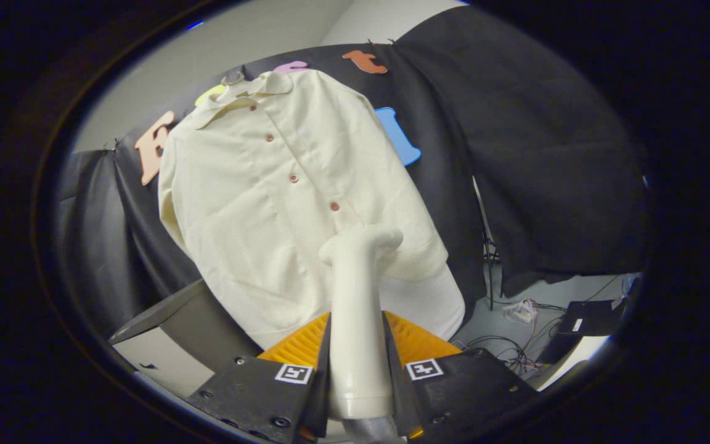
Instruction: Iron the clothes twice with a garment steamer, once on the left side and once on the right side.
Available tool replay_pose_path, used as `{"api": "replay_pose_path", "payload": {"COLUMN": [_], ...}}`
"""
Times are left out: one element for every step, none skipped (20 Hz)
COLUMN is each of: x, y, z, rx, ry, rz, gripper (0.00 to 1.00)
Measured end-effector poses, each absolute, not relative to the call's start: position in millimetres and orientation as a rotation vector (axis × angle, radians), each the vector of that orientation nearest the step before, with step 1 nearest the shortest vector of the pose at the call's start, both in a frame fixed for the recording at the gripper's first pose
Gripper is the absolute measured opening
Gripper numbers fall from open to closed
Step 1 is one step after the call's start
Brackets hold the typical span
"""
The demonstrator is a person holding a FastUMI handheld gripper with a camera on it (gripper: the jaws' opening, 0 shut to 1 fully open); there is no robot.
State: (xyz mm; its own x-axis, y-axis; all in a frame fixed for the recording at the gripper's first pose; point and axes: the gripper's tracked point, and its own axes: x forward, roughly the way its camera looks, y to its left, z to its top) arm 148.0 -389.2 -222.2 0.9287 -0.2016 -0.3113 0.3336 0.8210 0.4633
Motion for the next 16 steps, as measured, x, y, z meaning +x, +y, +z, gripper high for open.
{"api": "replay_pose_path", "payload": {"x": [145, 143, 141, 138, 134, 129, 123, 119, 114, 109, 104, 100, 95, 90, 84, 78], "y": [-379, -367, -355, -345, -334, -322, -309, -299, -289, -278, -267, -254, -242, -232, -223, -213], "z": [-212, -203, -194, -184, -173, -162, -151, -141, -126, -115, -102, -88, -74, -61, -48, -38], "rx": [0.549, 0.561, 0.56, 0.563, 0.559, 0.559, 0.541, 0.525, 0.501, 0.488, 0.48, 0.479, 0.47, 0.453, 0.429, 0.409], "ry": [0.245, 0.236, 0.233, 0.224, 0.216, 0.206, 0.199, 0.188, 0.169, 0.16, 0.147, 0.133, 0.118, 0.106, 0.1, 0.089], "rz": [-0.267, -0.249, -0.231, -0.219, -0.202, -0.185, -0.166, -0.155, -0.146, -0.135, -0.119, -0.102, -0.088, -0.083, -0.083, -0.082], "gripper": [0.41, 0.41, 0.41, 0.41, 0.41, 0.41, 0.41, 0.41, 0.41, 0.41, 0.41, 0.41, 0.41, 0.41, 0.41, 0.41]}}
